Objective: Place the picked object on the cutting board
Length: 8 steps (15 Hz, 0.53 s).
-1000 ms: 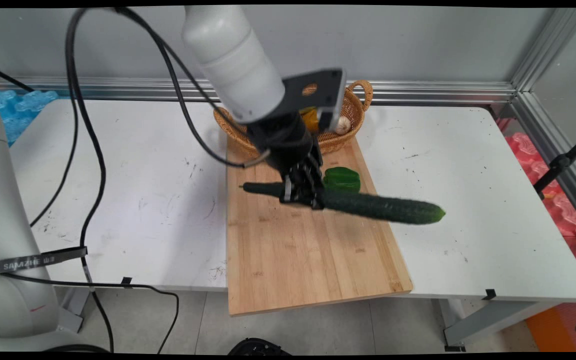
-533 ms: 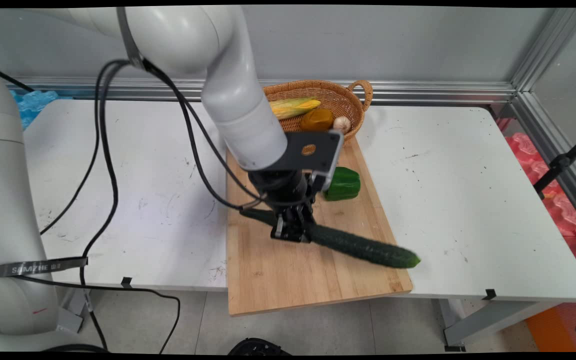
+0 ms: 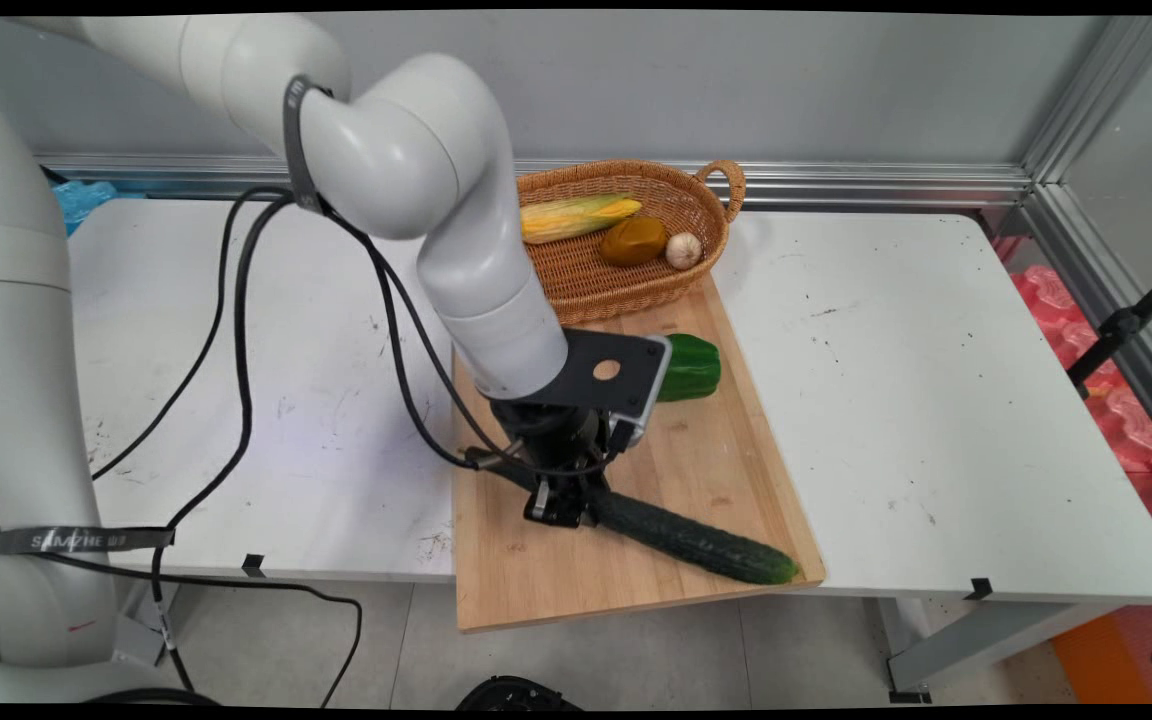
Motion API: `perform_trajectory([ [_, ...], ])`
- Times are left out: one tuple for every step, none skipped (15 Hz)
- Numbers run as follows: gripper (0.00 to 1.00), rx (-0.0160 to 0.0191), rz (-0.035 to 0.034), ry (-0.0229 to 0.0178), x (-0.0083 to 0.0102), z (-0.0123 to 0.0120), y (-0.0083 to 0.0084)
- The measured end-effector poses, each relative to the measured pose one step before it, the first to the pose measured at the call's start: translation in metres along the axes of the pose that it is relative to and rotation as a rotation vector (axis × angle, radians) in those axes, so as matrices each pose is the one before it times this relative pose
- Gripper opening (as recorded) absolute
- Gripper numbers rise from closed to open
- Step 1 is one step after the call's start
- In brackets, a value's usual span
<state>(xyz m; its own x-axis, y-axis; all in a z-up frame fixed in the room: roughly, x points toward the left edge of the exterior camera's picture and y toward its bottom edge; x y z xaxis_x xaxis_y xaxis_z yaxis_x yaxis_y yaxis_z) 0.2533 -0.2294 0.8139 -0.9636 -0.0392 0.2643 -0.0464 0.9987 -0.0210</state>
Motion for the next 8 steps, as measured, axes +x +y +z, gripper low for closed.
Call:
perform_trajectory([
  [0.0,-0.0009,0.00065,-0.00326,-0.00062,0.00284,0.00062],
  [1.0,0.00002,0.00044,-0.00305,-0.00088,0.00253,0.00055],
  [1.0,0.00025,0.00104,-0.00248,-0.00074,0.00201,0.00042],
  [1.0,0.00047,0.00122,-0.00087,-0.00048,0.00121,0.0002],
  [1.0,0.00095,0.00082,-0.00018,-0.00031,0.00051,0.00012],
  [1.0,0.00171,0.00102,0.00046,-0.00037,0.00054,0.00017],
  [1.0,0.00254,-0.00003,0.00218,0.00009,-0.00028,0.00023],
  [1.0,0.00287,-0.00148,0.00367,0.00013,-0.00099,0.00018],
])
